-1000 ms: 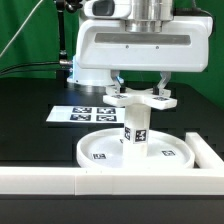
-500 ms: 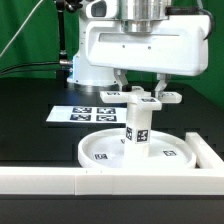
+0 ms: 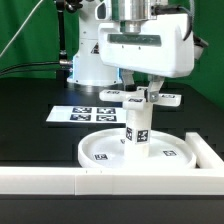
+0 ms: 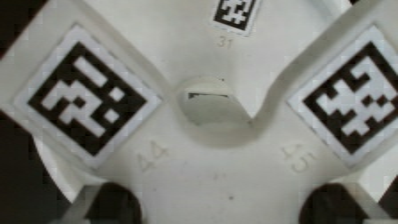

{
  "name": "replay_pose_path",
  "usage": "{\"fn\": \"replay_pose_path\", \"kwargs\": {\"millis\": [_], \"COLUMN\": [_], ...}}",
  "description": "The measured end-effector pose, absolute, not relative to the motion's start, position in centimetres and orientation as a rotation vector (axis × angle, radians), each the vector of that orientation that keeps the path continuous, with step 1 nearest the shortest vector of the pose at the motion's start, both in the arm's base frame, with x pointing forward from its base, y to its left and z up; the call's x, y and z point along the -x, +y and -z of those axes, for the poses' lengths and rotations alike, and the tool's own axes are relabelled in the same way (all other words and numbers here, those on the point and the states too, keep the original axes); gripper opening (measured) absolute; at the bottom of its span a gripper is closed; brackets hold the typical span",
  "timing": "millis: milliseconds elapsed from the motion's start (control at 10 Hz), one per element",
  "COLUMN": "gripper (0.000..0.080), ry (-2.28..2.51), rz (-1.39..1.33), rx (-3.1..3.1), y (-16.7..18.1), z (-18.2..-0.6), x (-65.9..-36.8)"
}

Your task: Assemble round table

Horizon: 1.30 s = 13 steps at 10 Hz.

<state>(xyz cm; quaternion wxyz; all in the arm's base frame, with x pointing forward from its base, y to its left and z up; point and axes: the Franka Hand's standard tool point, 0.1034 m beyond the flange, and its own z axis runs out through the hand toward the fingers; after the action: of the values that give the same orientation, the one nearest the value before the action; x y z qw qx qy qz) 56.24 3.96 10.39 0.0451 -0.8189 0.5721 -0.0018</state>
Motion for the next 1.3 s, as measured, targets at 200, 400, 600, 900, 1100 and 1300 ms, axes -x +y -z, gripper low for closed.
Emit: {"fn": "replay_pose_path", "kwargs": {"millis": [200,400,600,900,1100,1300], "gripper": [0.0442,0.0442,0.0442,0.0442,0.0526,0.0610], "ry": [1.894,2.091,2.237,2.443,2.452,2.438], "rz": [-0.010,-0.015,-0.025,-0.062,-0.068,-0.085], "rx": [2.380,2.156,1.954,1.629,1.614,1.635], "y": [3.88,3.76,3.72,3.70,3.78,3.99], "z": [-10.34,-10.32,-10.29,-10.25,-10.13,-10.47], "x": [-56.22,-56.14,-56.05,-56.09,-56.04,-56.03]}}
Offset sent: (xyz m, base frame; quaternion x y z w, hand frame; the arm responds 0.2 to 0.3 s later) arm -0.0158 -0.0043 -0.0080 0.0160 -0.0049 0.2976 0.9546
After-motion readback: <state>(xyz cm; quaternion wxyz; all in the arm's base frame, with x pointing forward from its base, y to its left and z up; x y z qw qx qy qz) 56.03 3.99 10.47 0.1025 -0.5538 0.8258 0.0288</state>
